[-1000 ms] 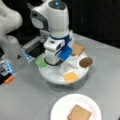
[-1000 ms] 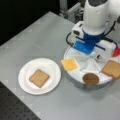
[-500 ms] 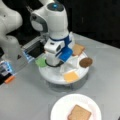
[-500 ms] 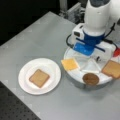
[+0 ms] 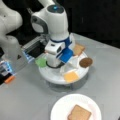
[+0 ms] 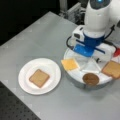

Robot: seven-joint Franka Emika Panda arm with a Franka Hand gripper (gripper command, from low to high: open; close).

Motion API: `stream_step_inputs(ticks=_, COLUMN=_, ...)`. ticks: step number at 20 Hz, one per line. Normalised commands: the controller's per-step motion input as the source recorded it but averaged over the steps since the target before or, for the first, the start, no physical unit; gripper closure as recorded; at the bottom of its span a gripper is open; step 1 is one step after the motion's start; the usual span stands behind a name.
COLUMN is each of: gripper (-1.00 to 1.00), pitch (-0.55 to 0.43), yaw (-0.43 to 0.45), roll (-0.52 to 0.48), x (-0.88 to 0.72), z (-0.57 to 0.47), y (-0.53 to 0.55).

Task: Ingredient selection for cheeseburger or sandwich

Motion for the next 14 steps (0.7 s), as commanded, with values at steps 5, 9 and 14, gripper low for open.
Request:
stream_step_inputs(ticks=5, gripper=-1.0, pitch=-0.157, yaw=-0.116, roll=0.146, x=-0.15, z=-0.15, y=0.07)
stream_step_inputs(ticks=9, gripper=-1.0, pitch=-0.16, yaw=-0.122, roll=0.144, x=-0.17, z=-0.14, y=0.06)
stream_step_inputs(ticks=14, gripper=-1.0, pitch=-0.163, yaw=-0.131, roll=0.142, x=-0.2, z=-0.13, y=0.06)
